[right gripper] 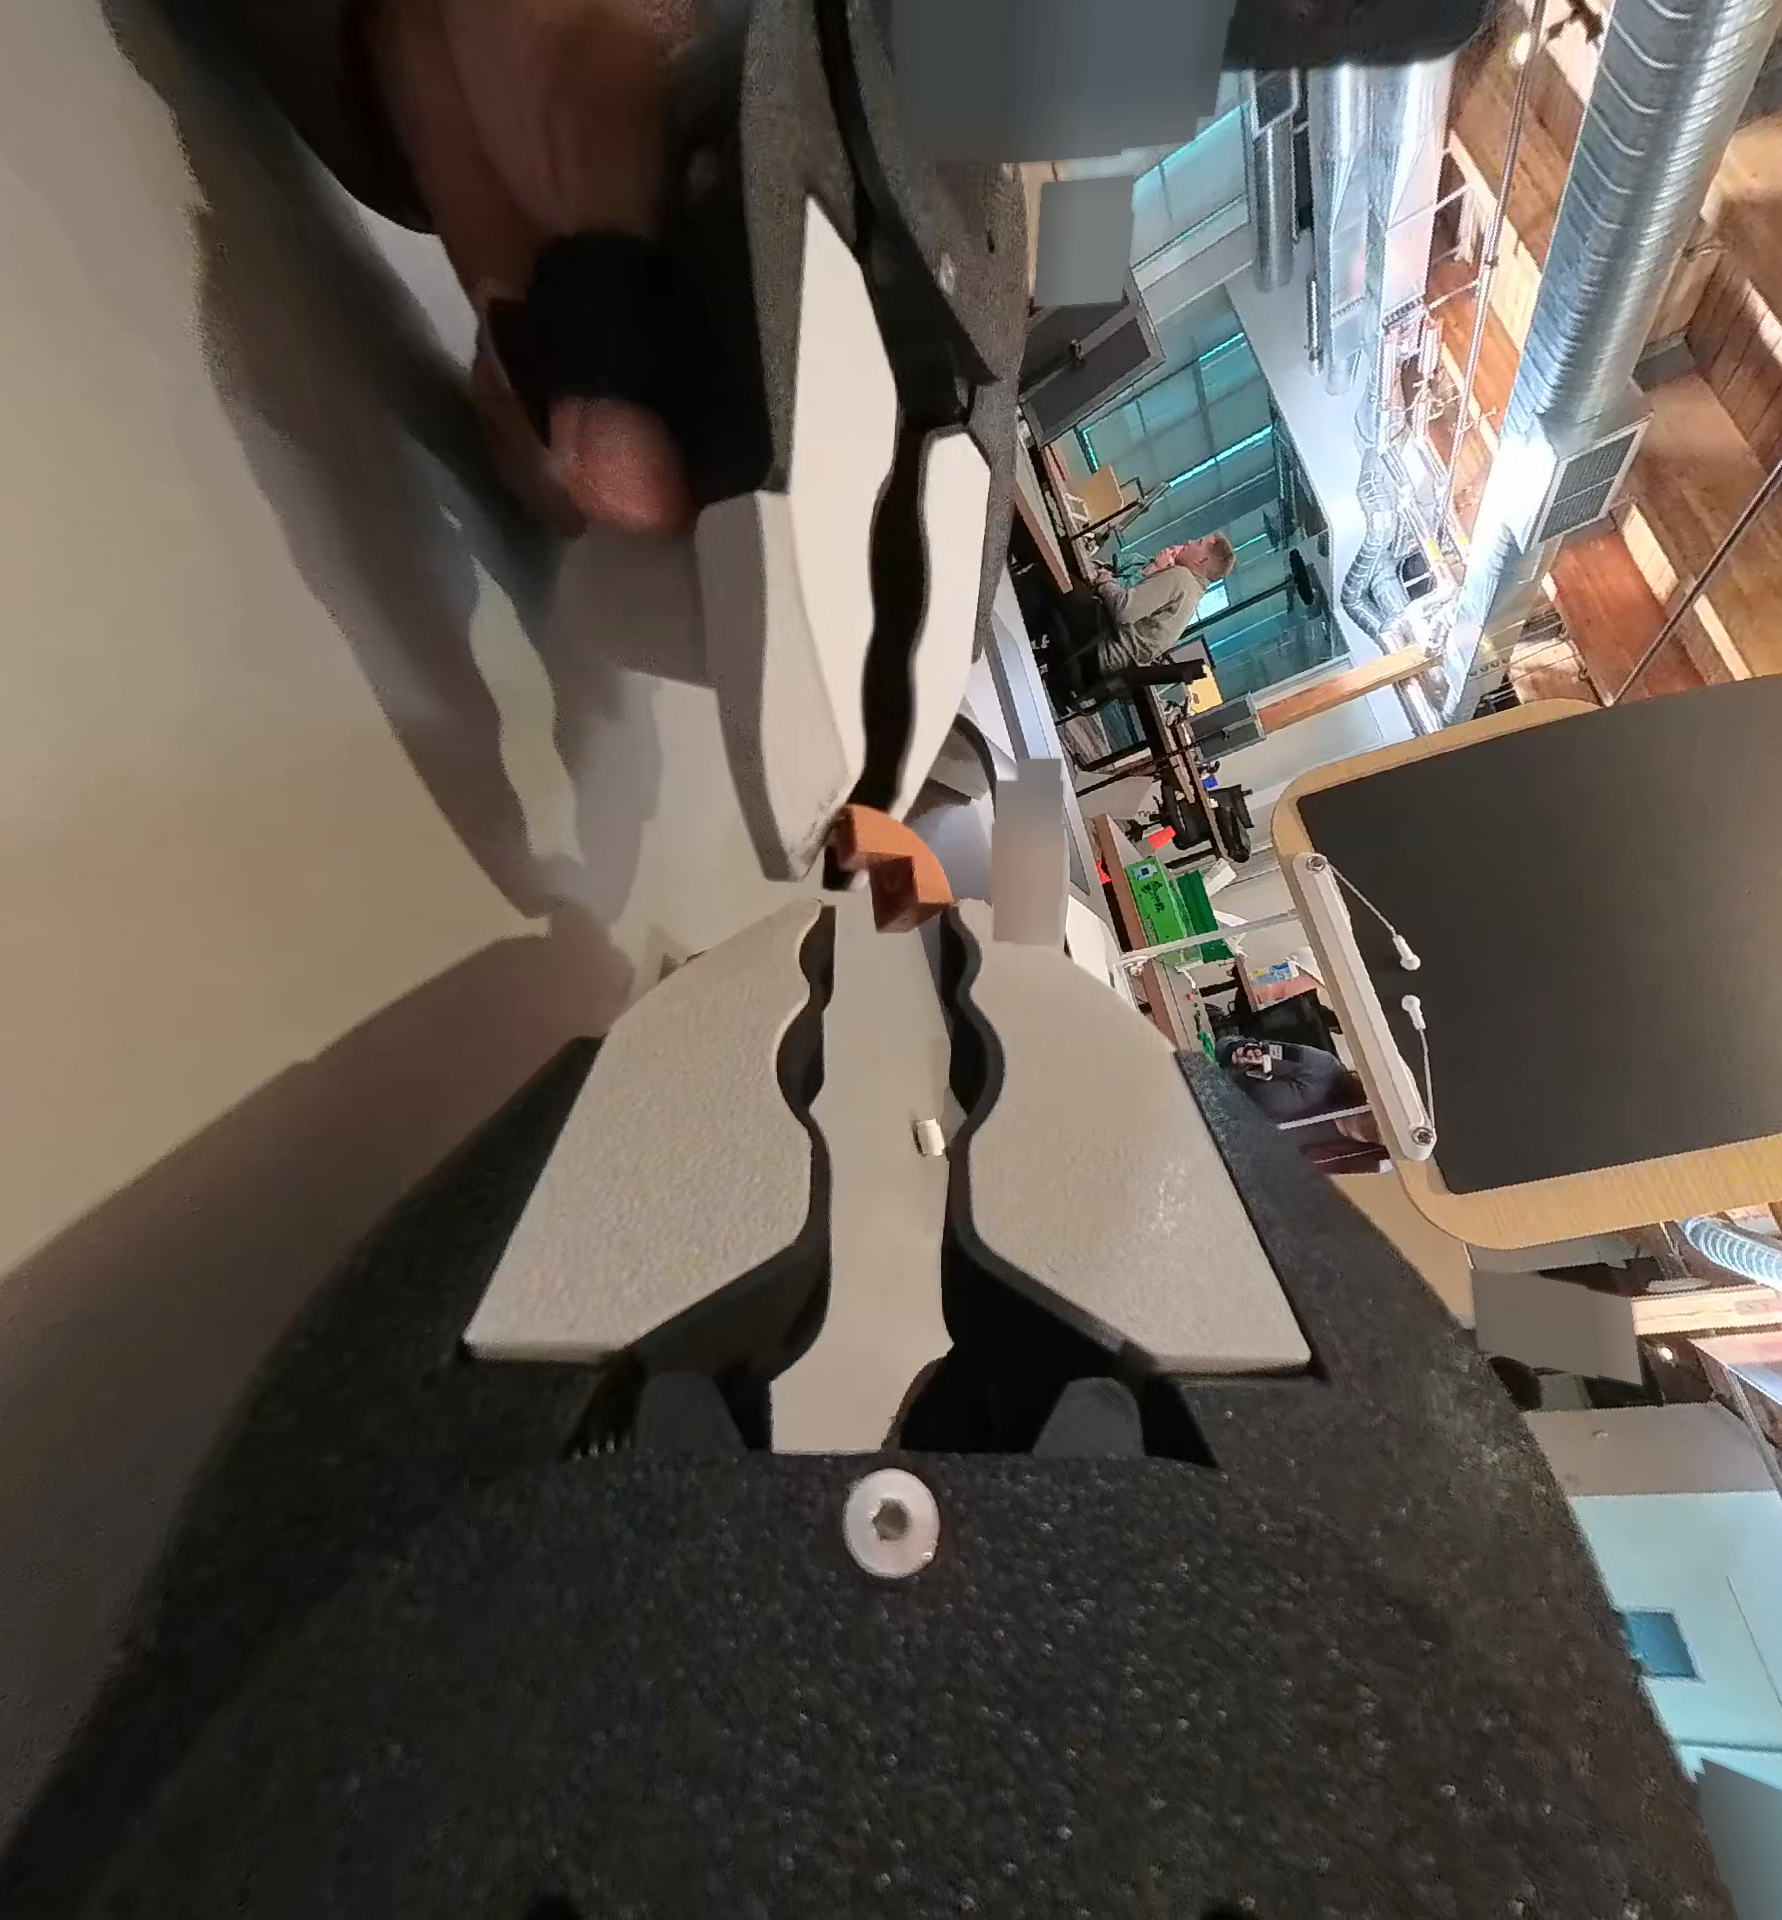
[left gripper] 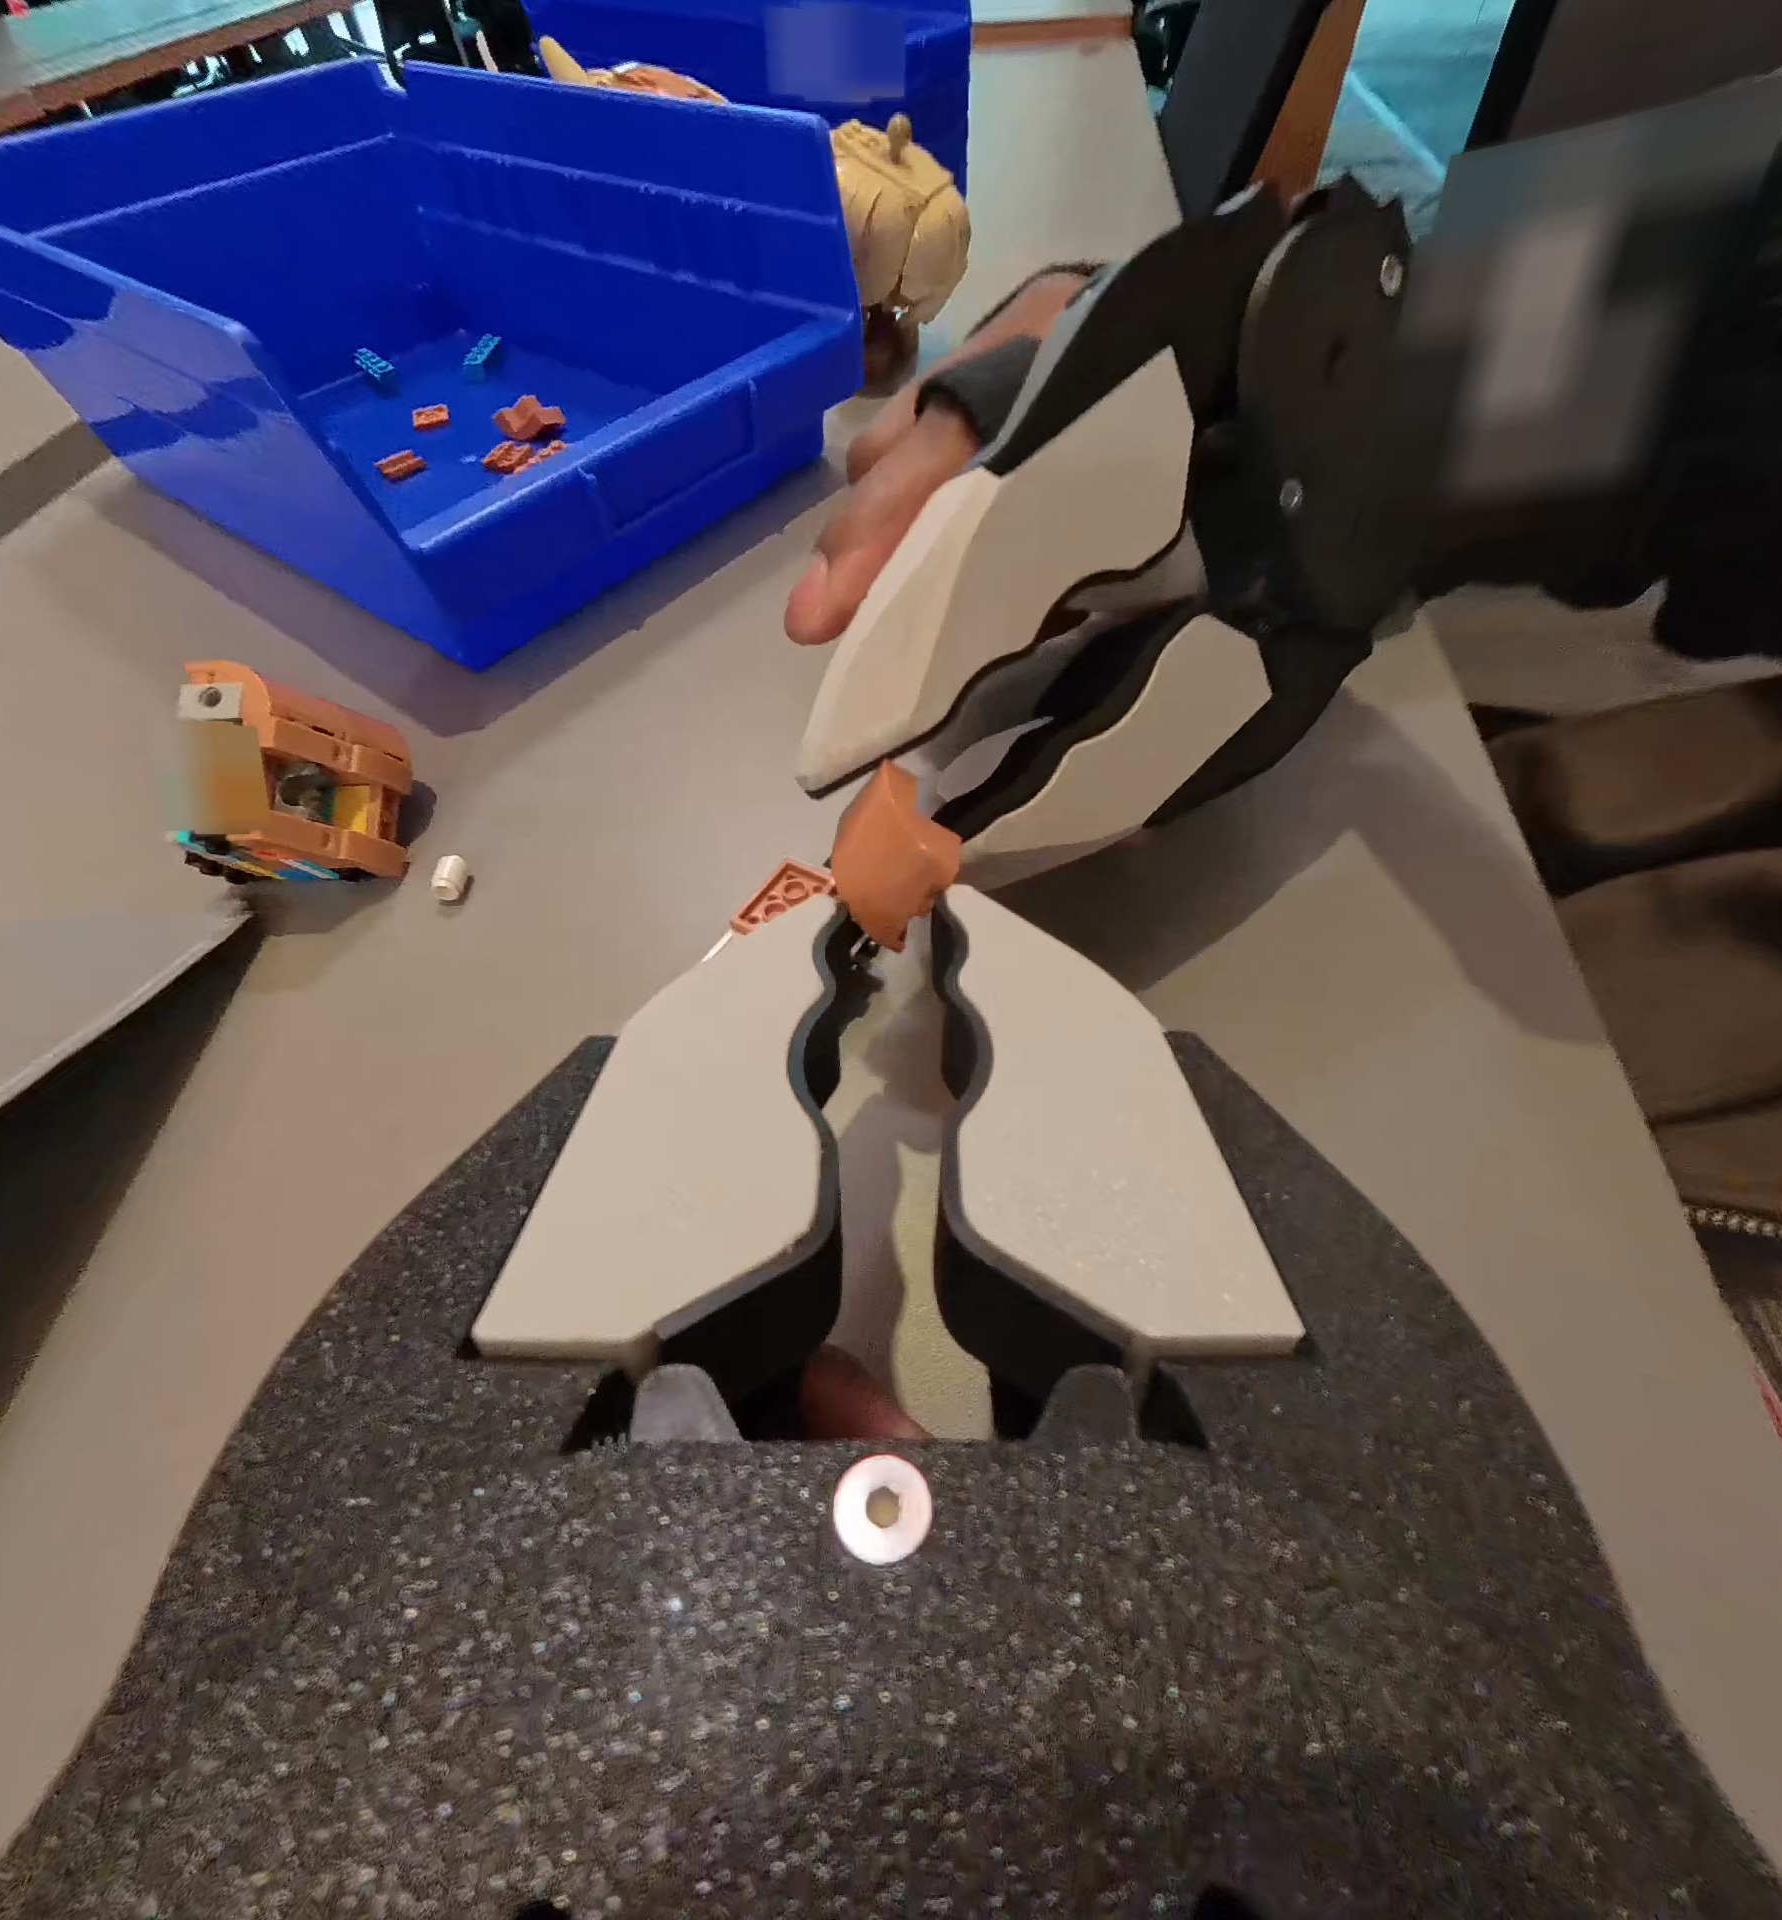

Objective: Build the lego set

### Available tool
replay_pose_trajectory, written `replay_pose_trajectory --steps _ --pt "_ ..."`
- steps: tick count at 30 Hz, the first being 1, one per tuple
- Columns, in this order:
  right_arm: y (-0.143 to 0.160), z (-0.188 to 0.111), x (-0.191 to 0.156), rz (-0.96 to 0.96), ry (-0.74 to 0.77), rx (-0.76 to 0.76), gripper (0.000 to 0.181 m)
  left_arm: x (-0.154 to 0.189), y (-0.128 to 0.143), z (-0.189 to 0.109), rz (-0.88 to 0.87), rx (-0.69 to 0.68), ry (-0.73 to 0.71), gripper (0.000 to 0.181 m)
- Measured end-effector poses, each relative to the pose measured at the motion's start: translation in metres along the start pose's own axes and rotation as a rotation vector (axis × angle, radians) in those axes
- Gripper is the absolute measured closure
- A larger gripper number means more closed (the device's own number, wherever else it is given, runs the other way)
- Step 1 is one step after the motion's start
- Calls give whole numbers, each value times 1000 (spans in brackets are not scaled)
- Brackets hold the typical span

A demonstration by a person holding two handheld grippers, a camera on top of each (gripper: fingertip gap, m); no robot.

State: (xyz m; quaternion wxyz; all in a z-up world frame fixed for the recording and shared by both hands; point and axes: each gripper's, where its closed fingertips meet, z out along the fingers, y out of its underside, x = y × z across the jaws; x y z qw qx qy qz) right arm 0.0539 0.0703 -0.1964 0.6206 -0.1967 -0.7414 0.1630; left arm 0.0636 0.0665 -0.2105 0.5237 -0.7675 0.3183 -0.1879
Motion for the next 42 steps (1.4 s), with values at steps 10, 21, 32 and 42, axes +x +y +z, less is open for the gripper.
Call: replay_pose_trajectory --steps 10,21,32,42 --pt "0 0 -5 -10 -27 5 162 1 8 4 95 -58 -27 167" --pt "0 0 -9 28 -66 -2 175 0 22 8 315 -151 -104 166" --pt "6 3 -14 83 -100 -45 175 -2 18 11 372 -157 -174 160" --pt "9 3 -15 97 -117 -51 173 -4 21 12 384 -168 -181 163"
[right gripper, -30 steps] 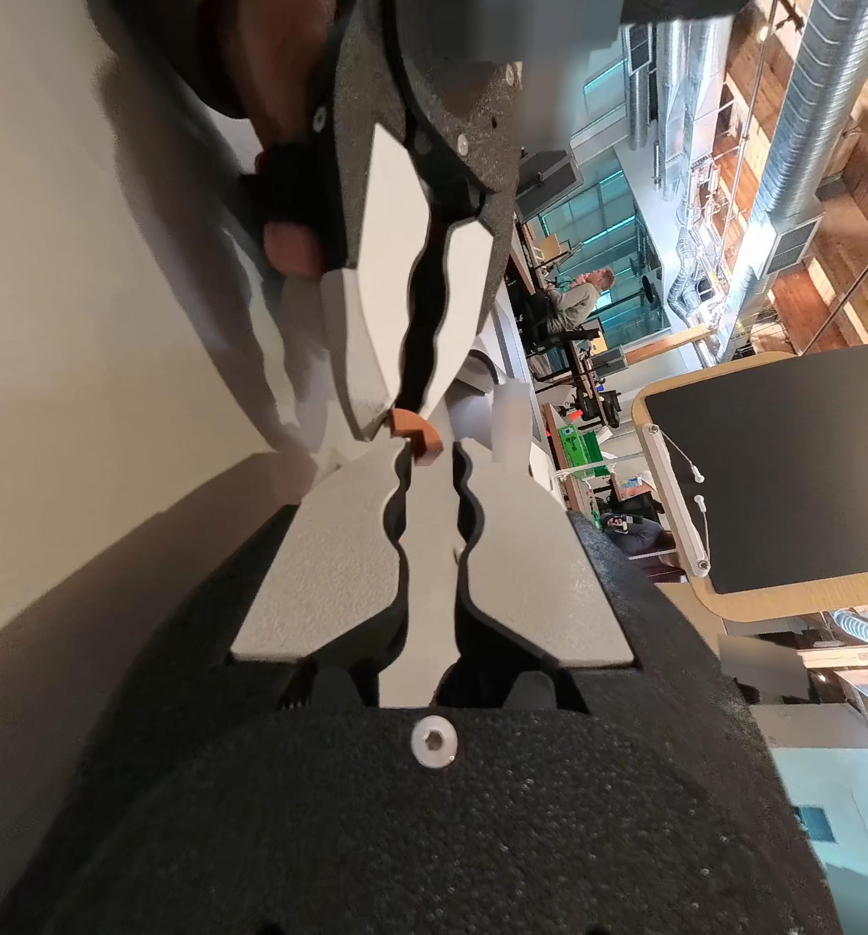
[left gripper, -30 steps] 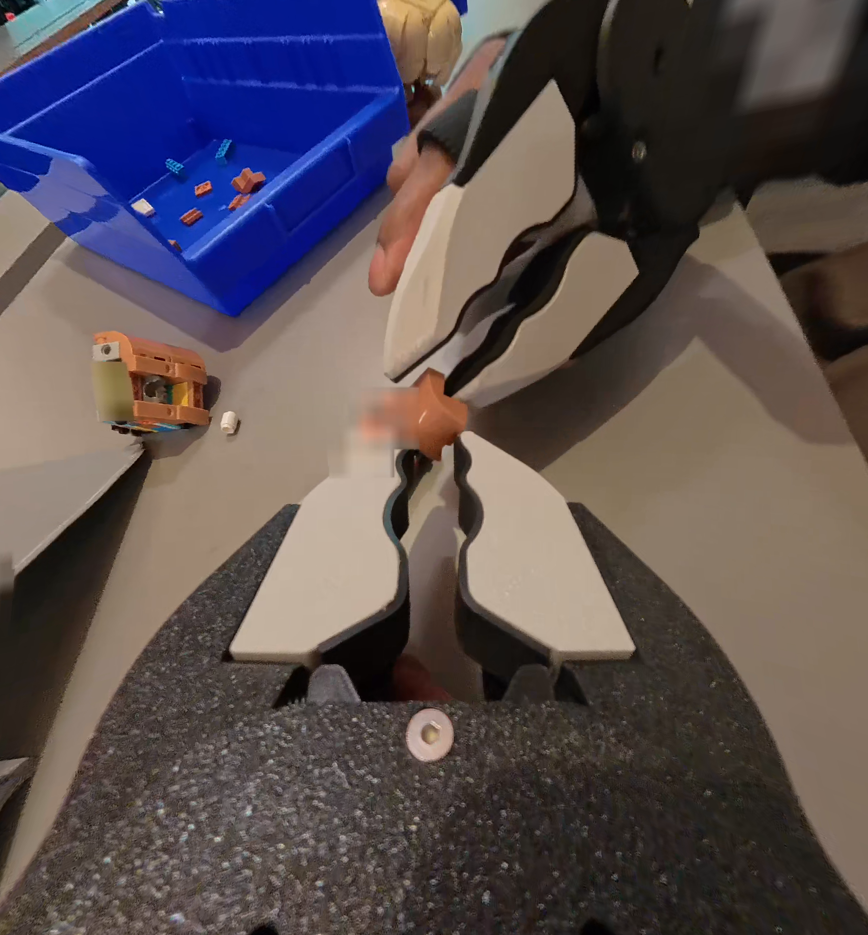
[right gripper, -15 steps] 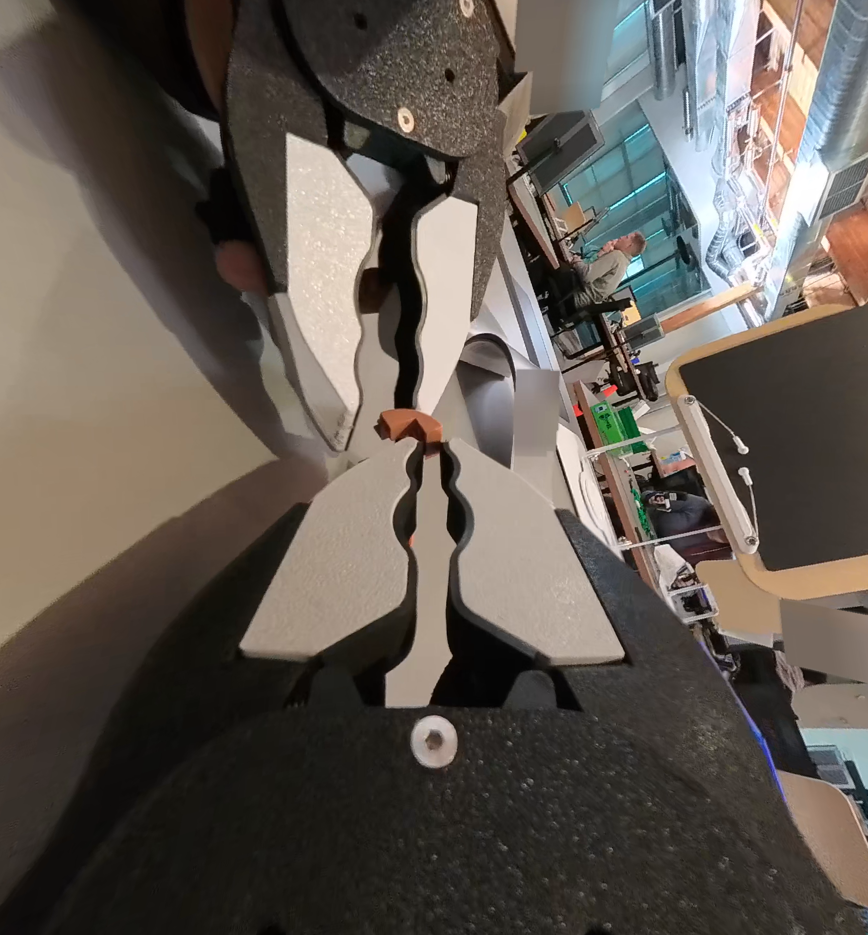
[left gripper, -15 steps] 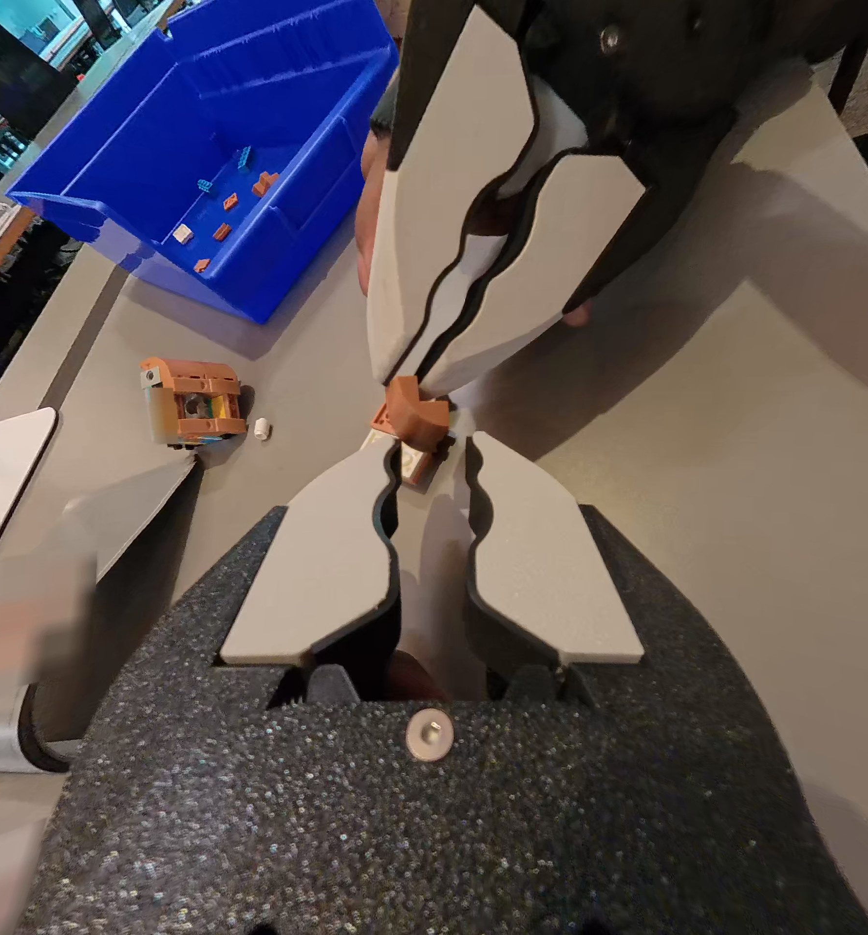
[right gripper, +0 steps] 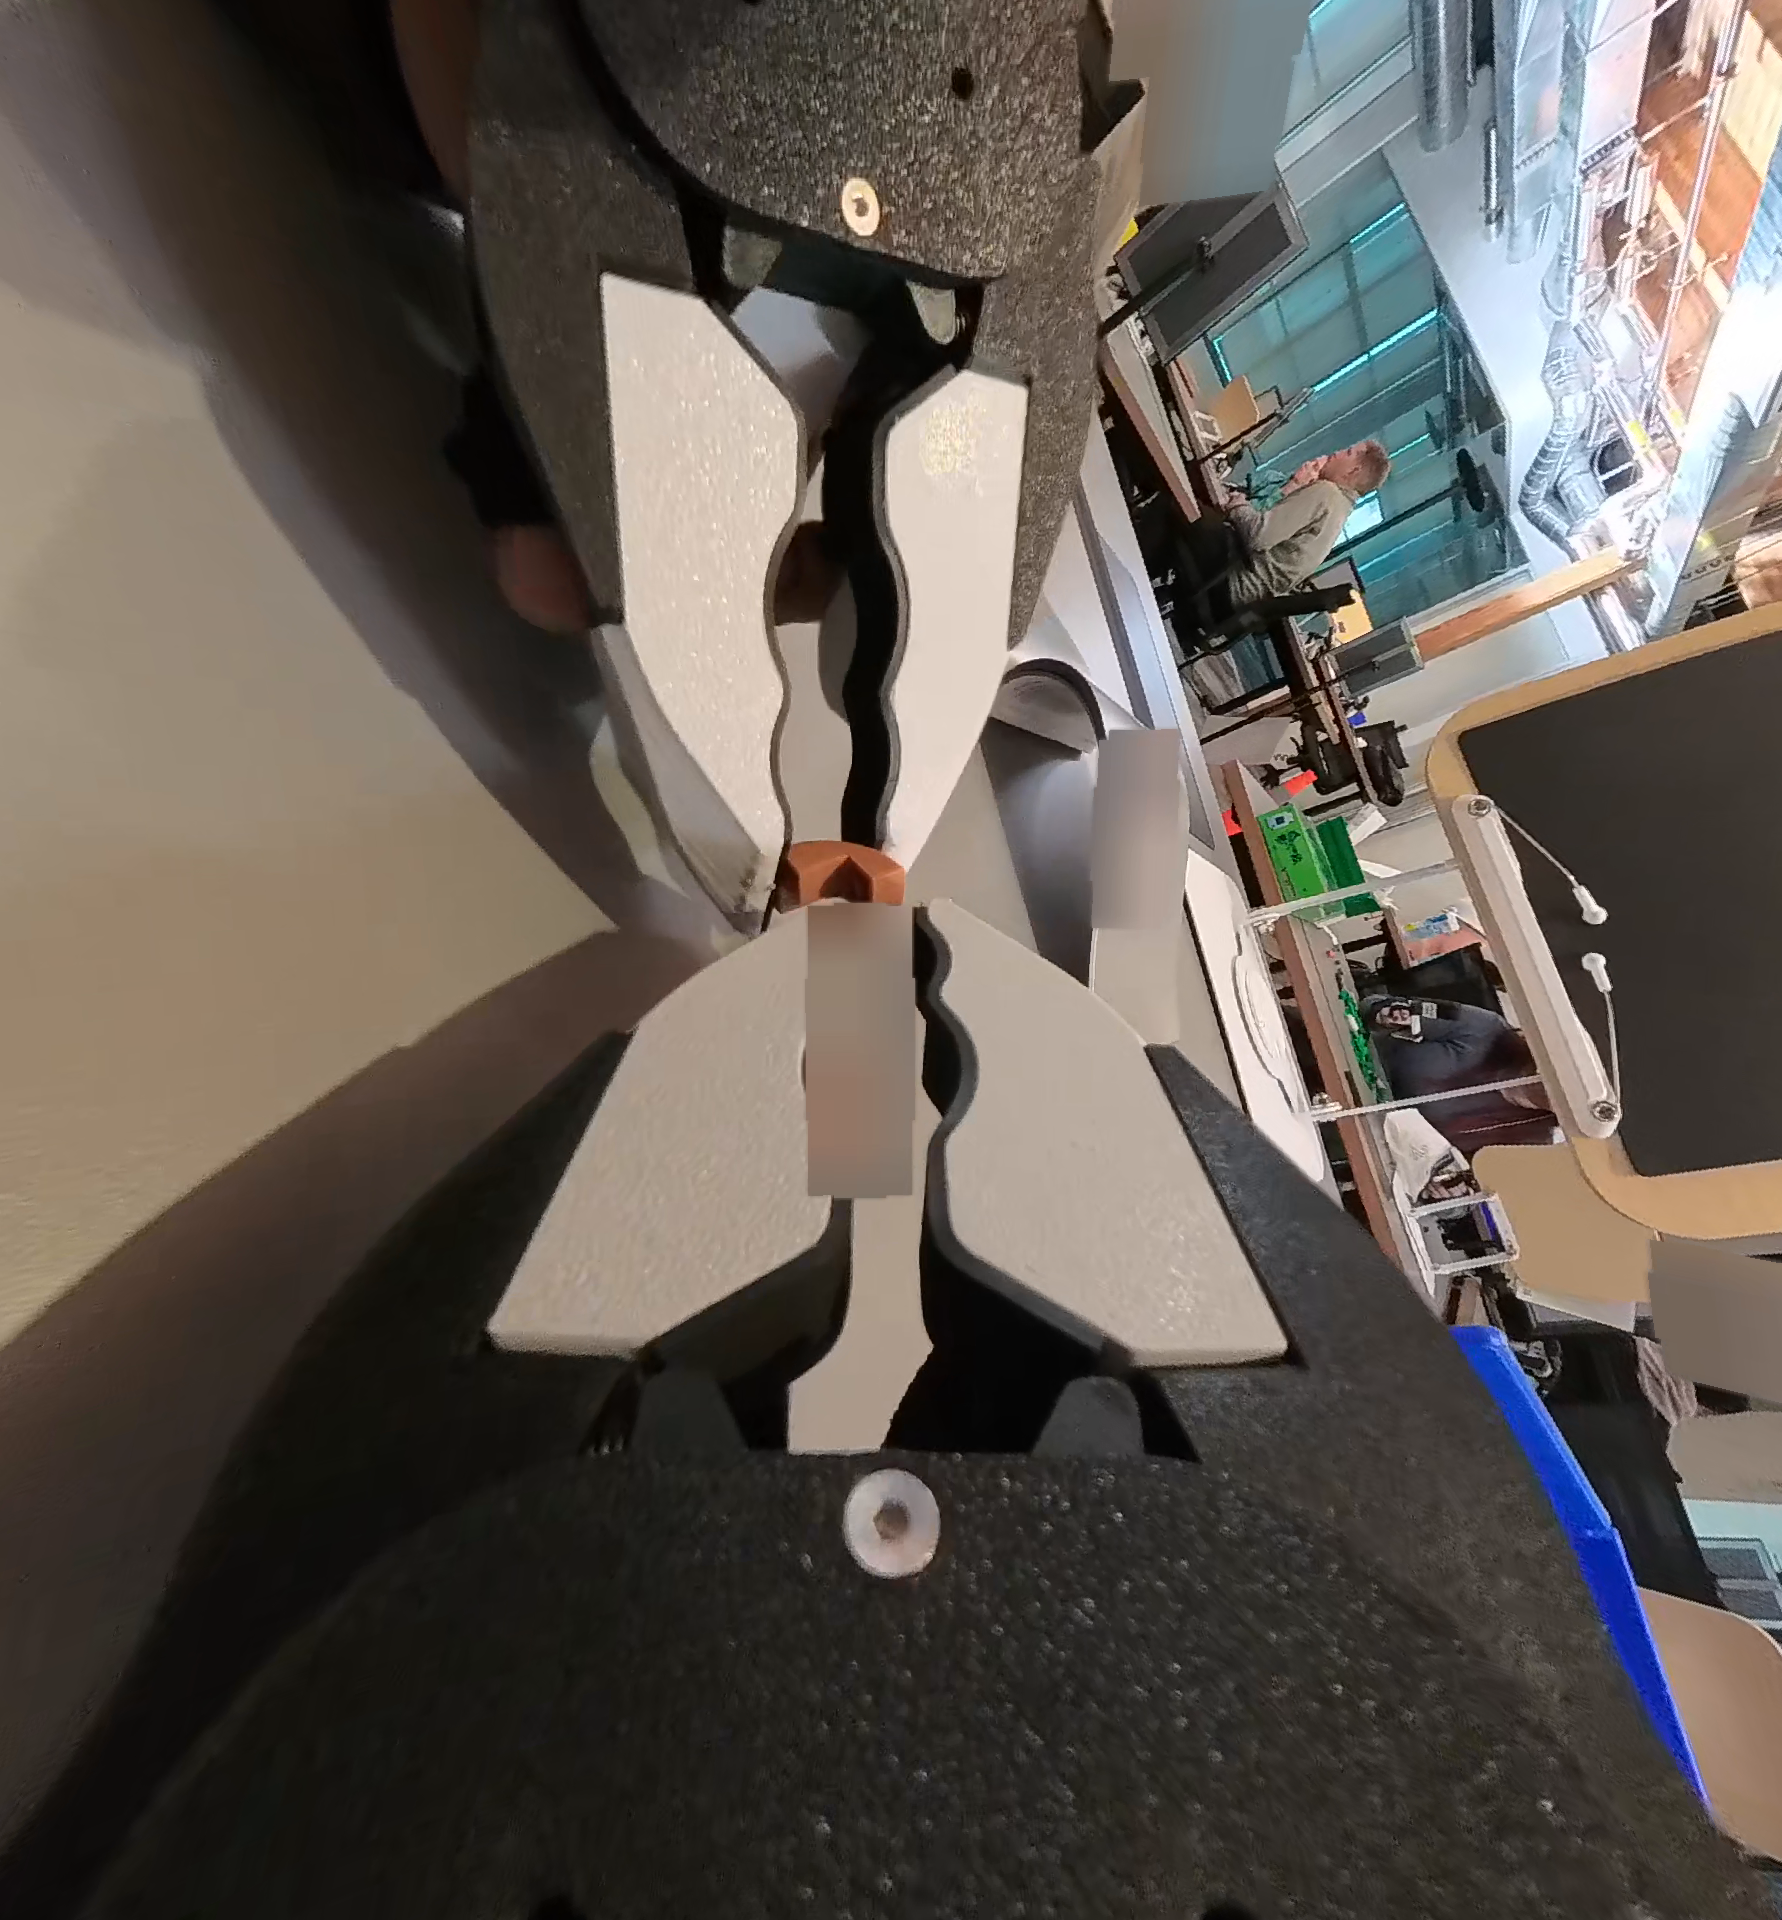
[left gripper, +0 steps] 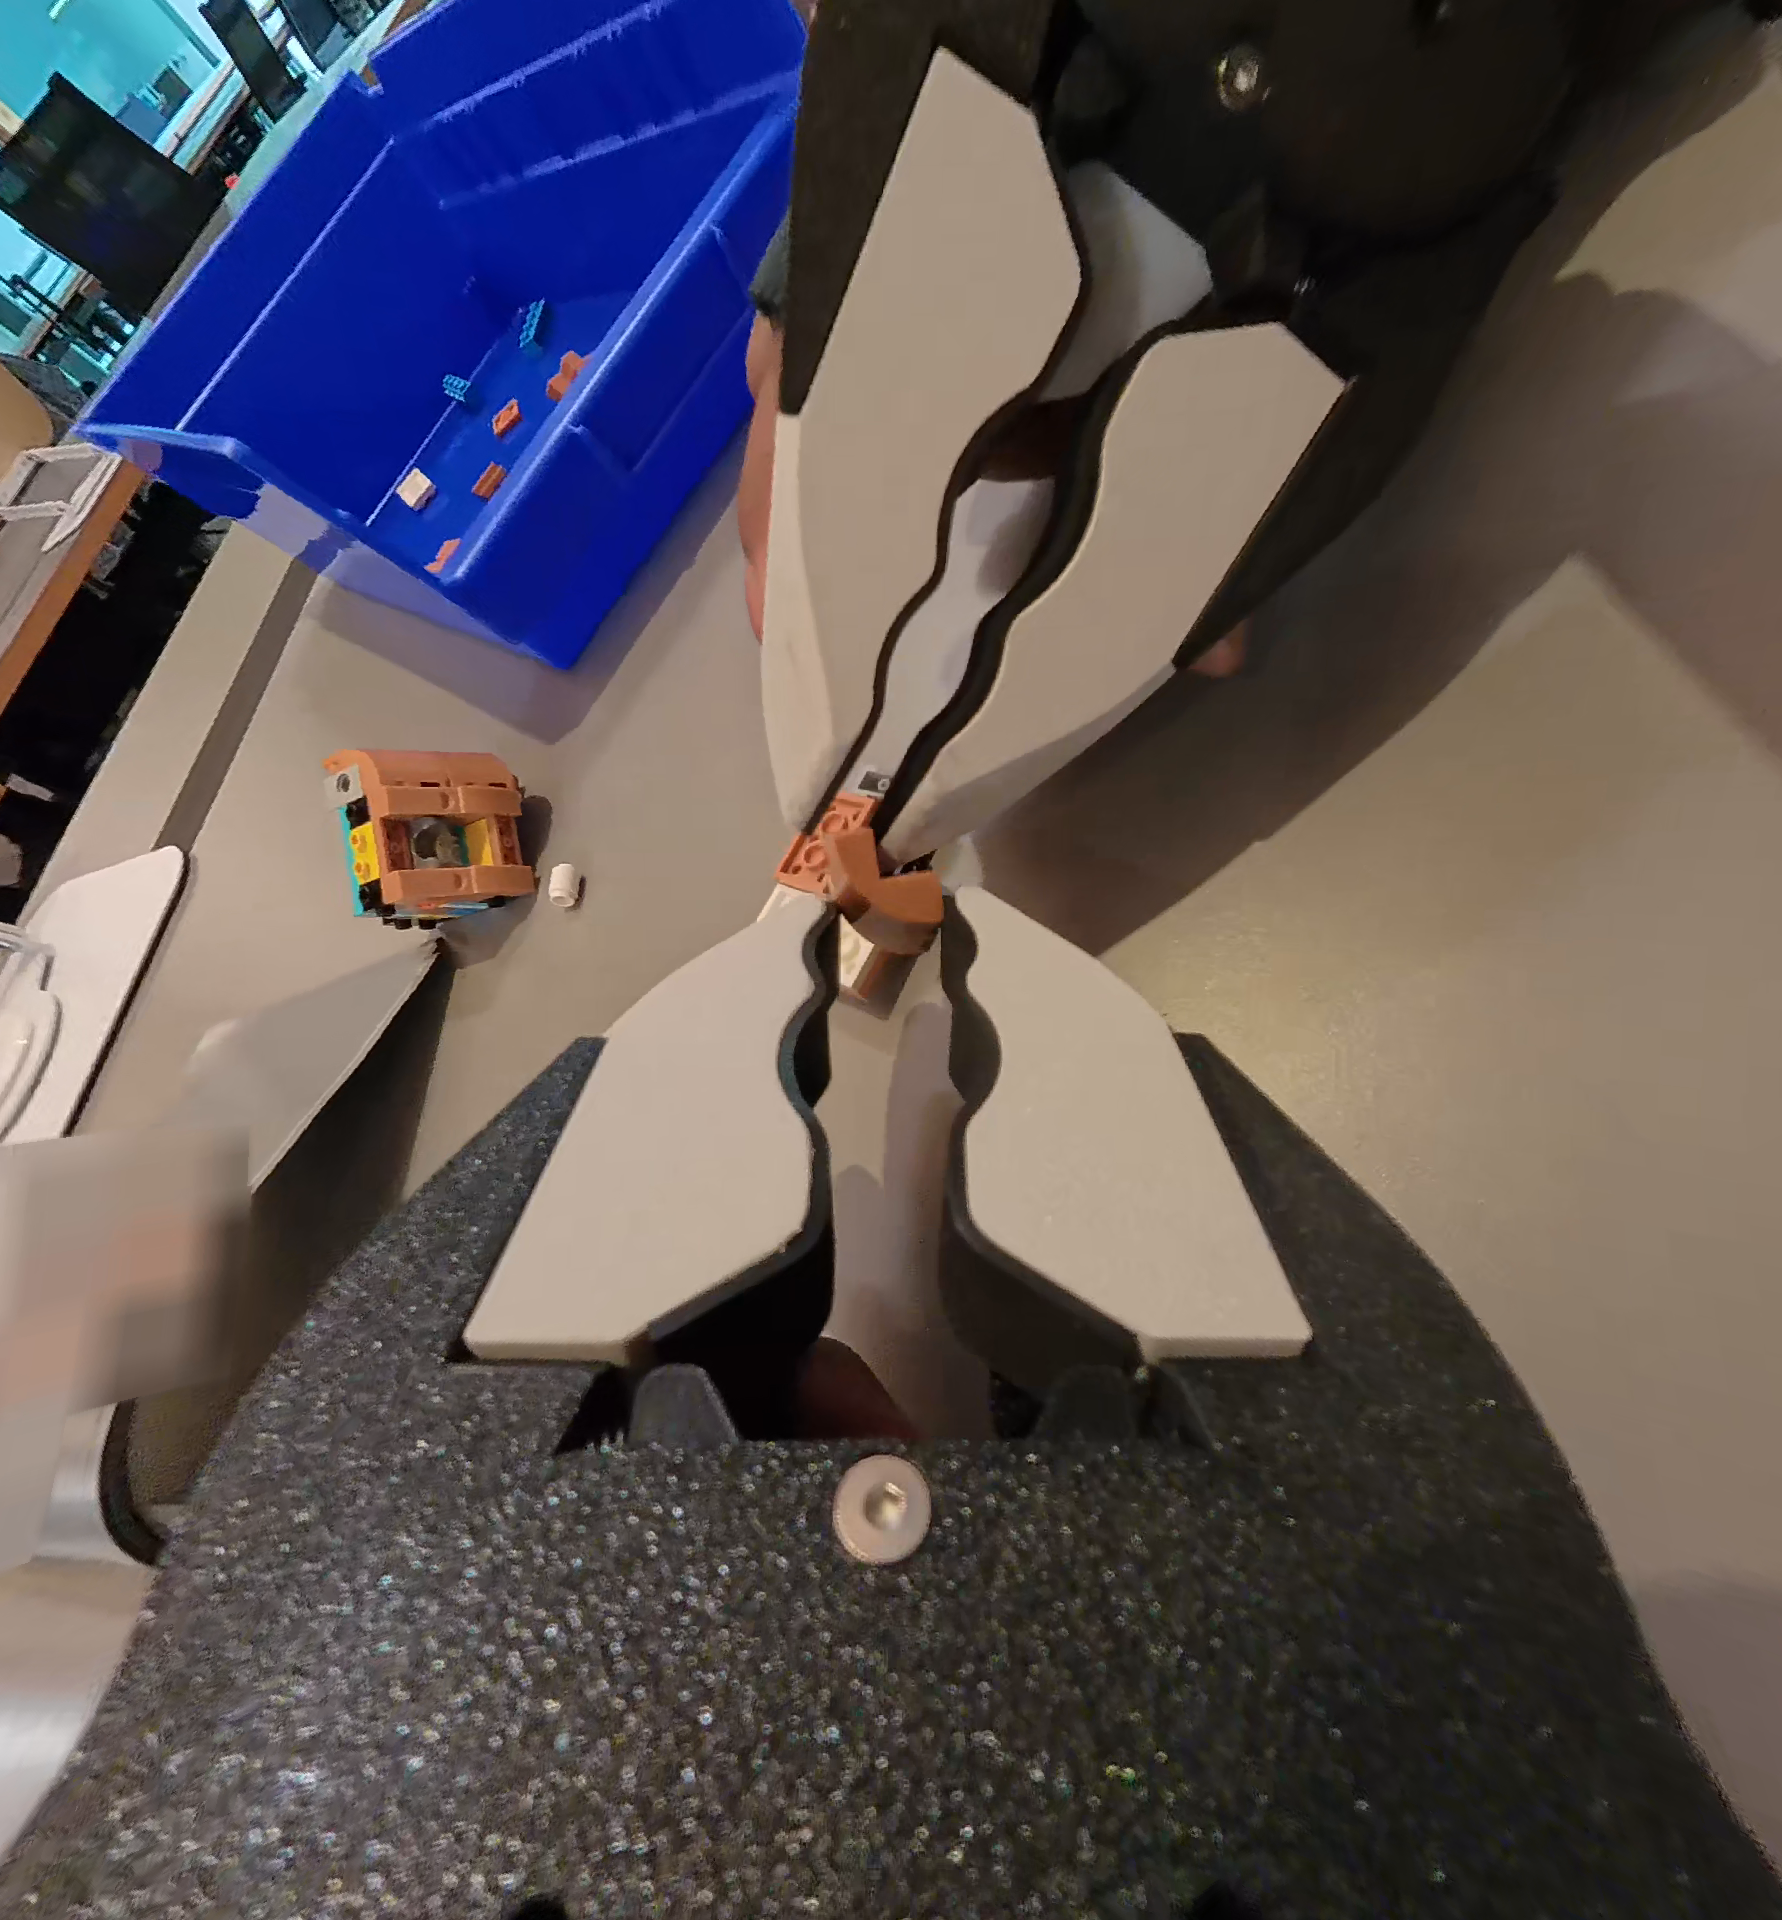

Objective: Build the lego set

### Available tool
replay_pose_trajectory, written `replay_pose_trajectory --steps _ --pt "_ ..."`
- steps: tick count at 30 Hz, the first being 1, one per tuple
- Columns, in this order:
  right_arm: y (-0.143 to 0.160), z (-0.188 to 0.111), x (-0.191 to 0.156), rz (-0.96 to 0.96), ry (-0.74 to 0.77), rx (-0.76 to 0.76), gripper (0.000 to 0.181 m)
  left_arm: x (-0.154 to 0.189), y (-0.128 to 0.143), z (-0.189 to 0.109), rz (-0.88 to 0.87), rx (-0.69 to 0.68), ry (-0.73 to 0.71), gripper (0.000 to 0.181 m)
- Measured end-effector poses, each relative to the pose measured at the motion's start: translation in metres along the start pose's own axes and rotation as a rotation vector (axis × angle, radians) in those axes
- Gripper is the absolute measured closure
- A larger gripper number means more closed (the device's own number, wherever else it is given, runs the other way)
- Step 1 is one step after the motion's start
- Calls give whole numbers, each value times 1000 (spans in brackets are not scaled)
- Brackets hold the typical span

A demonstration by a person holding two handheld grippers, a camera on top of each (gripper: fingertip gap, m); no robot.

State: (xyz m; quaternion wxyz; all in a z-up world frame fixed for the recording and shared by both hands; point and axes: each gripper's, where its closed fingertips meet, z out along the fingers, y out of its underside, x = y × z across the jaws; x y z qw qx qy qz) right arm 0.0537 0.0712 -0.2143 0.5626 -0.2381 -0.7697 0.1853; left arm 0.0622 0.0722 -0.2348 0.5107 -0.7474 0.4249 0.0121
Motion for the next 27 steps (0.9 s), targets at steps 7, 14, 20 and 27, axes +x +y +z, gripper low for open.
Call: replay_pose_trajectory --steps 7,14,20,27 --pt "1 -1 -1 33 -30 8 169 2 -1 -1 -29 24 35 164" --pt "2 -1 -11 58 -102 6 167 6 -1 -2 33 11 48 164" --pt "0 -3 -4 171 -109 17 174 0 -7 -5 81 49 -13 164" --pt "-3 -5 -2 311 -160 44 175 -2 -13 -8 97 87 -32 166"
